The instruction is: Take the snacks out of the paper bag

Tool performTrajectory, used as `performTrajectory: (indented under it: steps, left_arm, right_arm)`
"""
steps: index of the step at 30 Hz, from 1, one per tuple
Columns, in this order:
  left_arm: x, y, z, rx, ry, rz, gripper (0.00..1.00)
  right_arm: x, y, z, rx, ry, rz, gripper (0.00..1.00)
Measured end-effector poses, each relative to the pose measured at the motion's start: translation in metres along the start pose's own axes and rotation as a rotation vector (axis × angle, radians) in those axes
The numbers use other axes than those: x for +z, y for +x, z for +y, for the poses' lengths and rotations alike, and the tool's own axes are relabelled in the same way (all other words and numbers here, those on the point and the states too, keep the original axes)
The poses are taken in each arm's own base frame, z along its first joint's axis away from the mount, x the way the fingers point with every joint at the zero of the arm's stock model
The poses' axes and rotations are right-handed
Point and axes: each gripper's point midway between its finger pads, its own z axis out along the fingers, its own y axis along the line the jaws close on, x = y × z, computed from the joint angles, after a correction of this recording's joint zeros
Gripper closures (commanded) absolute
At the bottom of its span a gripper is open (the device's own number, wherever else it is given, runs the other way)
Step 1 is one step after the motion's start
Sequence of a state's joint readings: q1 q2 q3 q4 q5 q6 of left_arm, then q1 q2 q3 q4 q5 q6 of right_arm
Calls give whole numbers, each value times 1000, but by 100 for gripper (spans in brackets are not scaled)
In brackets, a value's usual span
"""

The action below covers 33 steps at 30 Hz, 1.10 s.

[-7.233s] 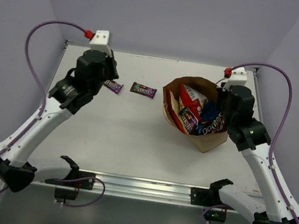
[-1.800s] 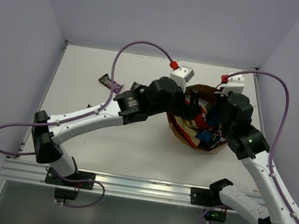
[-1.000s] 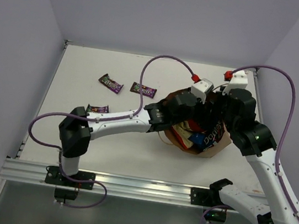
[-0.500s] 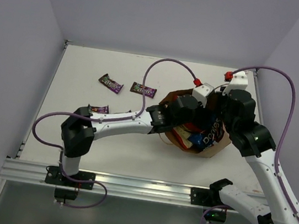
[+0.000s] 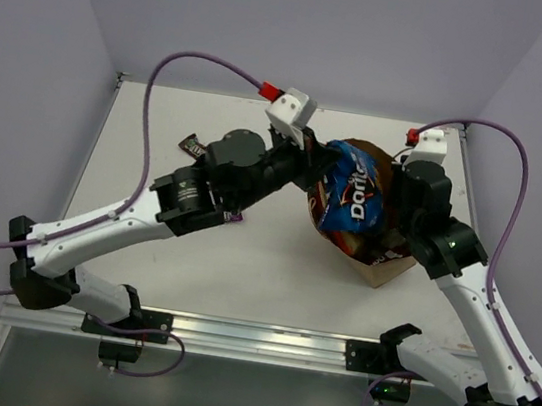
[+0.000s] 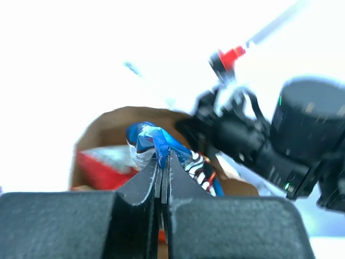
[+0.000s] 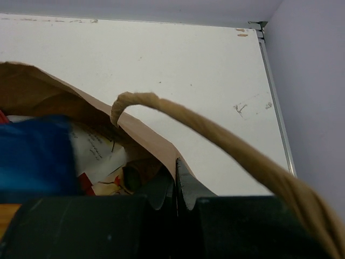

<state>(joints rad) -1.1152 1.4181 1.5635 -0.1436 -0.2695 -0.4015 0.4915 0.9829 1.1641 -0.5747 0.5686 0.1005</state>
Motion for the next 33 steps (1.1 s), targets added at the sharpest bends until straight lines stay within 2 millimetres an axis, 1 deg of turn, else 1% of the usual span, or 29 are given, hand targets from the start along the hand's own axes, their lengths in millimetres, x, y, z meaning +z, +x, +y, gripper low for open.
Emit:
performTrajectory:
  steps: [2,3,5,7,9,10,11,13,15,17,18,19,20,22,25,27,30,33]
  left_arm:
    - [-21,-28,11,-3,-60,-54,100]
    - [-30,-38,18,-1,-92,-72,100]
    - [-51,-59,40,9,-179,-106,100]
    - [-73,-76,72,16,-284,-134,100]
    - [-93,-90,112,24,-414,-163,100]
    - [-102,-95,129,27,-473,-174,100]
    - [-112,-100,149,34,-547,-185,100]
    - [-128,-104,180,55,-663,-189,100]
    - [-137,-101,209,75,-756,-173,100]
    - [-144,-95,242,94,-850,-148,100]
    - [-143,-86,262,104,-897,-117,100]
    - [-148,-85,281,104,-946,-111,100]
    - [-148,-80,296,104,-971,-92,100]
    - [-143,-70,338,90,-1030,-47,100]
    - [-127,-49,398,59,-1072,25,100]
    - [-109,-36,435,36,-1077,60,100]
    - [-83,-24,477,11,-1052,64,100]
    - [-72,-16,503,-17,-1017,29,100]
  right_arm:
    - [1,1,-1,-2,12,1,100]
    - [2,2,-2,-6,18,3,100]
    - [4,4,-2,-12,23,8,100]
    - [4,4,-3,-15,28,9,100]
    - [4,4,-3,-15,29,9,100]
    - [4,4,-3,-17,28,9,100]
    - [4,4,-3,-18,28,9,100]
    - [4,4,-3,-18,28,9,100]
    - [4,4,-3,-19,27,9,100]
    - [4,4,-3,-20,25,9,100]
    - [3,4,-3,-20,22,9,100]
    - [3,4,-3,-19,20,8,100]
    - [2,4,-3,-19,18,8,100]
    - [2,4,-2,-19,14,7,100]
    - [2,4,-1,-20,10,9,100]
    - [2,4,0,-21,0,10,100]
    - [2,5,2,-21,-9,12,100]
    - [2,5,2,-23,-12,13,100]
